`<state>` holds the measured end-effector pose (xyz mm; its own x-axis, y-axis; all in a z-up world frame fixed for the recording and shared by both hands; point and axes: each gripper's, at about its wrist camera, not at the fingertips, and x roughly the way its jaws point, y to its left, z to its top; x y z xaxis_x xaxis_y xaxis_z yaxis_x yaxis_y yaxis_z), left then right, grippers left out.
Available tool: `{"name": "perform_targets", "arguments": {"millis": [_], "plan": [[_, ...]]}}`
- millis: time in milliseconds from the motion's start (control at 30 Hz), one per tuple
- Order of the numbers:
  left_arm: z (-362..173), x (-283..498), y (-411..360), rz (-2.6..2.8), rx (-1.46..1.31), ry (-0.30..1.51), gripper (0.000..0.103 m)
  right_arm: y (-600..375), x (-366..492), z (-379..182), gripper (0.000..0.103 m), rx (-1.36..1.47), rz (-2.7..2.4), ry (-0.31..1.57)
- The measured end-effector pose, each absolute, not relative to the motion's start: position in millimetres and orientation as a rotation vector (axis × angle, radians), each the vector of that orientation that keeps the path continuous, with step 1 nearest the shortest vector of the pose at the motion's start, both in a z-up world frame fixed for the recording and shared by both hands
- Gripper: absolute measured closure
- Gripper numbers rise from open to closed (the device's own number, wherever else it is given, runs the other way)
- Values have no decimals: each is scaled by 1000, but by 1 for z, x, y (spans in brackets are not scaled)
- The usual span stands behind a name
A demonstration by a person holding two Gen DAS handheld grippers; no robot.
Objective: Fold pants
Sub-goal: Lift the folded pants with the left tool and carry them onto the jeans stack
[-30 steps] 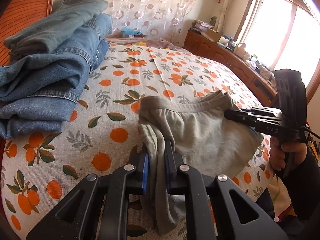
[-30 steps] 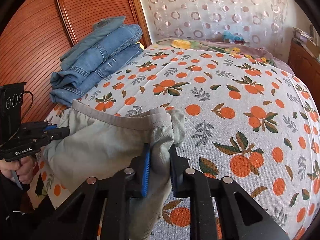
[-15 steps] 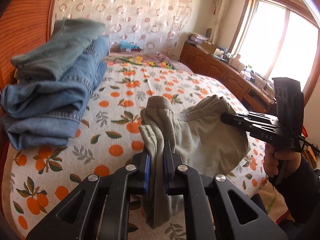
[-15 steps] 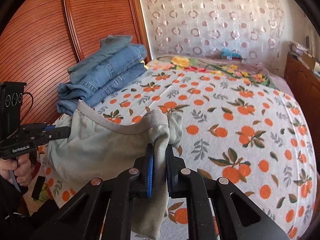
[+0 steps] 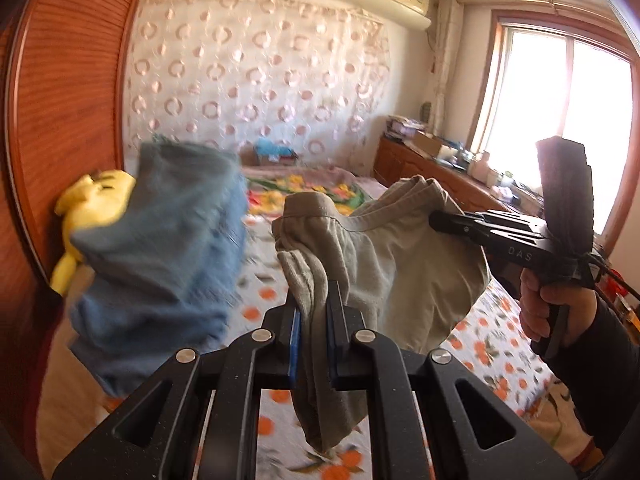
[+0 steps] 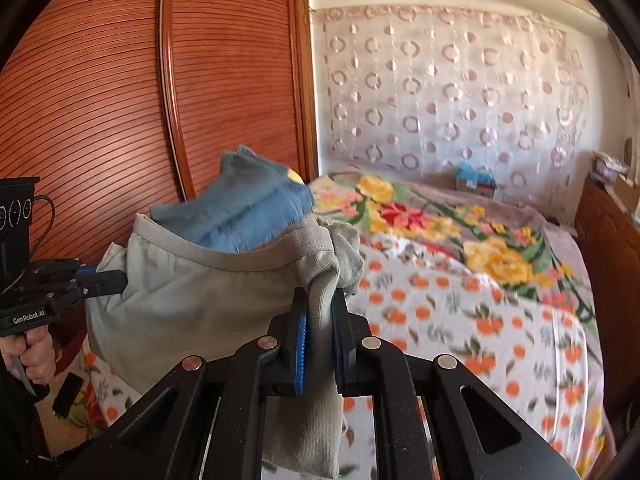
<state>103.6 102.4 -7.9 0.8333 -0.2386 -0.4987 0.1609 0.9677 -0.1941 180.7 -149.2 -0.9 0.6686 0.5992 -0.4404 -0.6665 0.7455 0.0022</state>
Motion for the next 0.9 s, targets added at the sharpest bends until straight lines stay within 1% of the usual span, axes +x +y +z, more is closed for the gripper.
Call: {"name": "perform_targets", "arguments": {"millis": [300, 567, 700, 900], "plan": [[16, 132, 153, -105, -165, 501, 92, -91, 241, 26, 93, -226, 794, 379], [6, 147, 181, -39, -217, 508, 92, -30, 297, 44, 93, -370, 840, 382], [-1, 147, 195, -12, -254, 519, 92, 11, 315, 52, 93, -461, 879, 354], [-7, 149, 214, 30, -298, 525, 92, 60, 339, 43, 93, -507, 921, 352]]}}
